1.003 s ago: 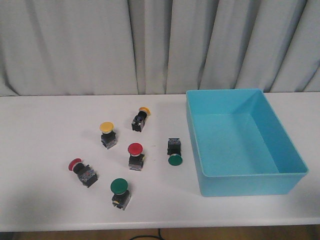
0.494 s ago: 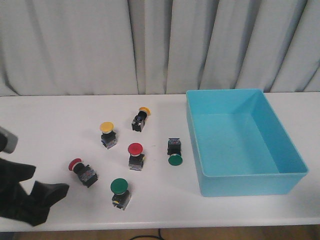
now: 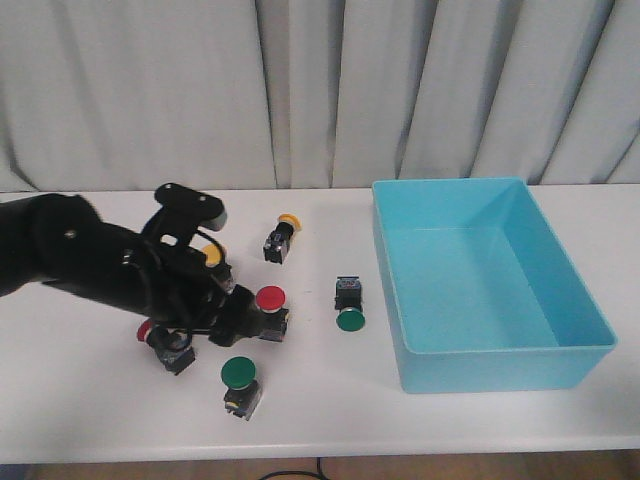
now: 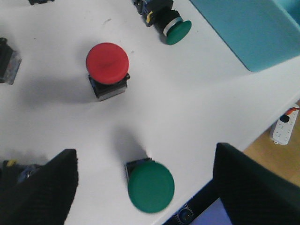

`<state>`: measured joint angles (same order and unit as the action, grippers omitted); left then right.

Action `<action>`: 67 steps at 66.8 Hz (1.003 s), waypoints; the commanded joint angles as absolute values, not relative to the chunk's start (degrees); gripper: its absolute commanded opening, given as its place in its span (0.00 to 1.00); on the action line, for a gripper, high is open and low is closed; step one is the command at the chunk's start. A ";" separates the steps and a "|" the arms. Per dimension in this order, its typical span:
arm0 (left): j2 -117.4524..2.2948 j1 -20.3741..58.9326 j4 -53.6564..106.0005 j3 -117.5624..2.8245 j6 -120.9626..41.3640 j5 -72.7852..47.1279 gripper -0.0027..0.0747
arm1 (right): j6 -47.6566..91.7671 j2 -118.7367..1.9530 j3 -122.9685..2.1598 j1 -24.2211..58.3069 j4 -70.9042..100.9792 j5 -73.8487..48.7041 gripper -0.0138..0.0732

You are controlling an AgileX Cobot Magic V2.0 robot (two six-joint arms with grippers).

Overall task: Pick red and yellow buttons and place in box
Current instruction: 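Reach the left gripper down and grasp the red-capped button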

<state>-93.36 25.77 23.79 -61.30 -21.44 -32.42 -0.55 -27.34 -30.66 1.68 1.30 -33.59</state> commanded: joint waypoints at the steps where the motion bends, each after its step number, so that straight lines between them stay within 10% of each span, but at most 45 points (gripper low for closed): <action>1: -97.90 27.46 20.67 -68.31 -14.67 -31.53 0.76 | -0.50 -28.07 -32.47 1.45 1.18 -29.78 0.71; 45: -118.93 29.11 9.37 -89.46 3.12 -34.59 0.69 | -0.50 -28.07 -32.47 1.45 1.18 -29.78 0.71; 67: -119.52 29.11 9.43 -89.45 3.01 -34.12 0.43 | -0.50 -28.07 -32.47 1.45 1.18 -29.78 0.71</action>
<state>-122.73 28.88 9.06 -87.81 2.64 -36.24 -0.55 -27.34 -30.66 1.68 1.30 -33.59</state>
